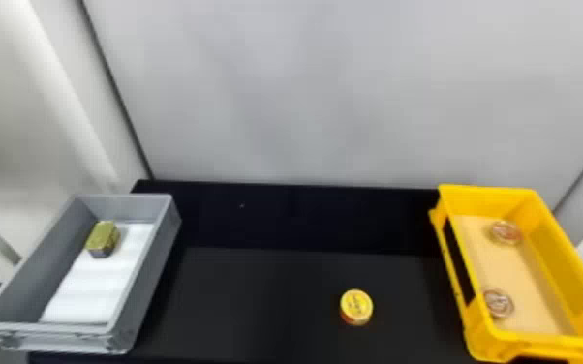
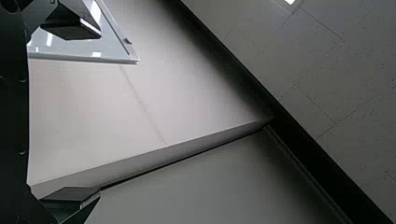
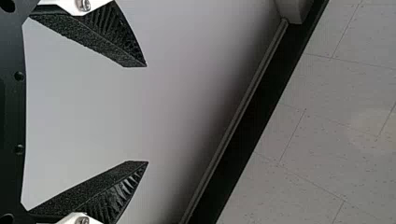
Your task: Pick up the round yellow can and place it in the yellow rectangular box
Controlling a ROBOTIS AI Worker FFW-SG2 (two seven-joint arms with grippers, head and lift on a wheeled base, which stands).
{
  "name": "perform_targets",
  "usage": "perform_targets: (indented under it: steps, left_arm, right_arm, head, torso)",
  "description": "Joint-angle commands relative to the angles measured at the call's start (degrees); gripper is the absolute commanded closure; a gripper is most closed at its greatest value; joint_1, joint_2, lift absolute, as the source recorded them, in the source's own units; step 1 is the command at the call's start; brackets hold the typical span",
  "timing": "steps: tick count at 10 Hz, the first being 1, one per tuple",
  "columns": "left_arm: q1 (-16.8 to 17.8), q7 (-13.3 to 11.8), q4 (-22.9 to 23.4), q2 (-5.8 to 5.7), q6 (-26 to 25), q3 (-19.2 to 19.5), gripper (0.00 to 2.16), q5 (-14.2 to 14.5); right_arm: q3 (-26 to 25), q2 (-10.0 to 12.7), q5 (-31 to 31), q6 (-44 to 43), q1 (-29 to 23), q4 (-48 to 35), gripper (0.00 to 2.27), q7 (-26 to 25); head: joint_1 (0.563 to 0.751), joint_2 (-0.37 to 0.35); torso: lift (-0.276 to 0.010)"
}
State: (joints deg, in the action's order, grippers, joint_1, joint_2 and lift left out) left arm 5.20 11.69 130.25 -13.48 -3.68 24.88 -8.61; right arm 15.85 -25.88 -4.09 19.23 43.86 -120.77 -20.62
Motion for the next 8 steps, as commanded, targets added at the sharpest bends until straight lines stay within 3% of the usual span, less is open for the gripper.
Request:
perform_targets:
  steps: [1, 3, 5, 6, 8]
  left_arm:
    - [-0.02, 0.01, 0.0, 0.2, -0.01, 0.01, 0.1, 0.0]
    - [0.07, 0.01, 0.0, 0.2, -0.45, 0.01, 0.1, 0.0]
    - [0.07, -0.08, 0.0, 0.2, -0.71, -0.25, 0.1, 0.0]
    - [0.16, -0.08, 0.0, 0.2, -1.07, -0.52, 0.1, 0.0]
    - [0.33, -0.08, 0.0, 0.2, -1.59, -1.05, 0.1, -0.09]
  right_arm:
    - [-2.48, 2.85, 9.8, 13.83, 1.93, 0.1, 0.0, -1.62]
    - [-6.27, 7.69, 14.28, 32.82, 6.59, 3.26, 0.01, 4.36]
    - [-6.0, 8.92, 15.42, 51.29, 12.04, 10.73, 0.01, 13.94]
    - [-6.09, 8.92, 17.62, 54.45, 12.12, 14.95, 0.01, 16.57]
    - [-8.29, 9.97, 23.25, 54.45, 7.2, 19.96, 0.01, 16.66]
  head:
    - [0.694, 0.054]
    - [0.694, 0.054]
    - [0.694, 0.054]
    - [0.694, 0.054]
    - [0.694, 0.054]
  torso:
    - [-0.003]
    - [-0.003]
    - [-0.003]
    - [-0.003]
    - [-0.003]
